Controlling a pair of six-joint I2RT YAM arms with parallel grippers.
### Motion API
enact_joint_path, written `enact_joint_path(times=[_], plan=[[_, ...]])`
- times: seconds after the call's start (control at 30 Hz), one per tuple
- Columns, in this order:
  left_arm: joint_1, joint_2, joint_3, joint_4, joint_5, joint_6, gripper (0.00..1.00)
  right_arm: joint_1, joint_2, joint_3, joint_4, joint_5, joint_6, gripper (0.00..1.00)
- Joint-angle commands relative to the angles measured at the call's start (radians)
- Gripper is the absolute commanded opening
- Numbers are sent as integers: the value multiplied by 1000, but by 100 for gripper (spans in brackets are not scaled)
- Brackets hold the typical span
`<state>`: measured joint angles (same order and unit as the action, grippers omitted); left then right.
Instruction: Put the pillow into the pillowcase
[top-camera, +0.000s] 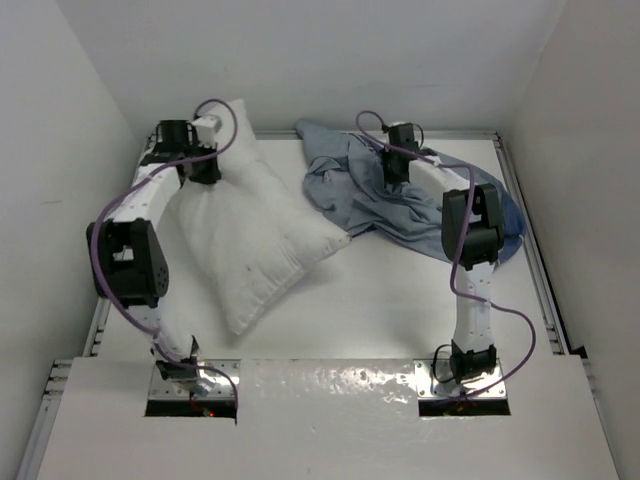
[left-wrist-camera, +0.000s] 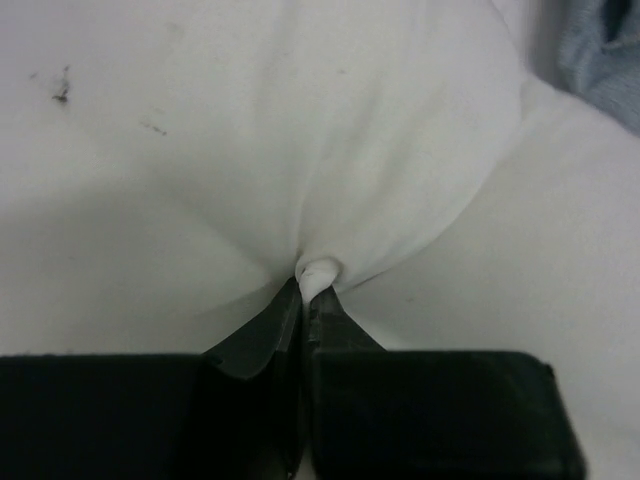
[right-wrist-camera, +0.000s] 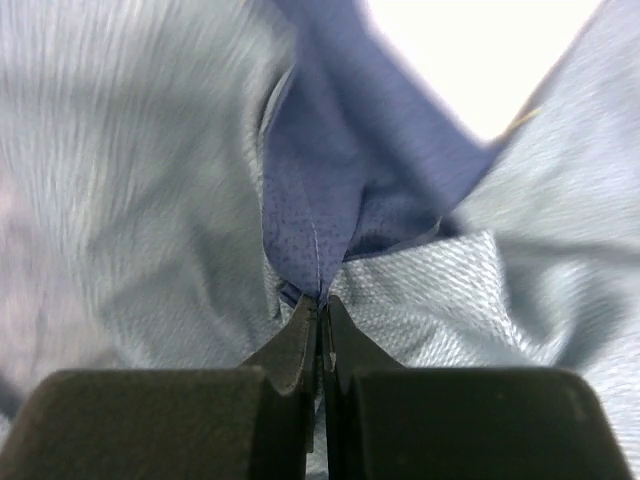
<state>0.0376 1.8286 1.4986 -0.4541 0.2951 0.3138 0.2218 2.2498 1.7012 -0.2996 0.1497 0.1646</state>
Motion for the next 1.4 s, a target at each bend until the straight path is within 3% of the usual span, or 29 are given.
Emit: enact_joint_path(times=[0.0,0.1,0.2,0.23,0.27,0.3,0.37,0.43,0.47,0.53,0.57,0.6,0.67,0.7,0.77,0.83,0.93,1.03,1.07,1.1,1.13,1.17,1.2,1.23,1.37], plan=[[76,-156,-84,-116,-195,-277,0,-61,-41,129,85,83,25,0],[77,-284,-118,-142,-274,-305,0,-137,-22,256,74,50,122,0],[68,-397,-182,-123,-96,-136,2,-145,-42,269,76,30,95,0],[64,-416,-199,-124,-47,-63,9,-141,-56,255,76,-8,64,8],[48,-443,-201,-126,38,88,29,-131,-96,209,82,-71,41,52],[42,-451,-198,-127,77,160,40,-125,-119,181,86,-71,33,74],[18,-444,-161,-117,169,339,67,-98,-194,87,106,-136,23,99],[-14,-398,-88,-132,228,471,80,-76,-242,20,120,-145,26,99],[-74,-369,-59,-161,234,528,81,-52,-266,-45,137,-145,32,99],[-176,-271,46,-301,230,685,83,-15,-324,-136,161,-145,44,97],[-206,-229,108,-355,230,738,84,-4,-353,-164,166,-169,56,90],[-234,-153,133,-401,231,780,86,5,-361,-184,169,-189,65,59],[-274,-82,188,-472,234,780,87,25,-372,-235,159,-199,122,34],[-278,-19,199,-488,249,789,90,30,-372,-245,151,-200,151,30],[-283,50,219,-491,242,791,92,31,-360,-274,130,-203,232,50],[-286,81,221,-460,227,785,94,34,-343,-296,123,-197,295,63],[-291,126,212,-446,214,818,95,45,-287,-307,151,-200,320,74],[-298,140,172,-457,208,852,93,48,-190,-256,117,-220,323,76],[-298,139,146,-465,204,863,88,50,-167,-241,106,-220,322,69],[-298,136,135,-474,199,875,69,48,-147,-221,93,-217,322,62],[-298,136,127,-482,193,877,56,50,-118,-215,67,-211,320,50],[-298,138,126,-495,184,881,38,48,-111,-209,48,-196,322,19],[-298,141,129,-512,174,871,10,48,-111,-209,30,-179,323,5],[-298,141,140,-512,165,854,0,48,-136,-225,8,-165,319,0],[-298,130,219,-511,125,766,0,48,-295,-371,31,-188,239,0]])
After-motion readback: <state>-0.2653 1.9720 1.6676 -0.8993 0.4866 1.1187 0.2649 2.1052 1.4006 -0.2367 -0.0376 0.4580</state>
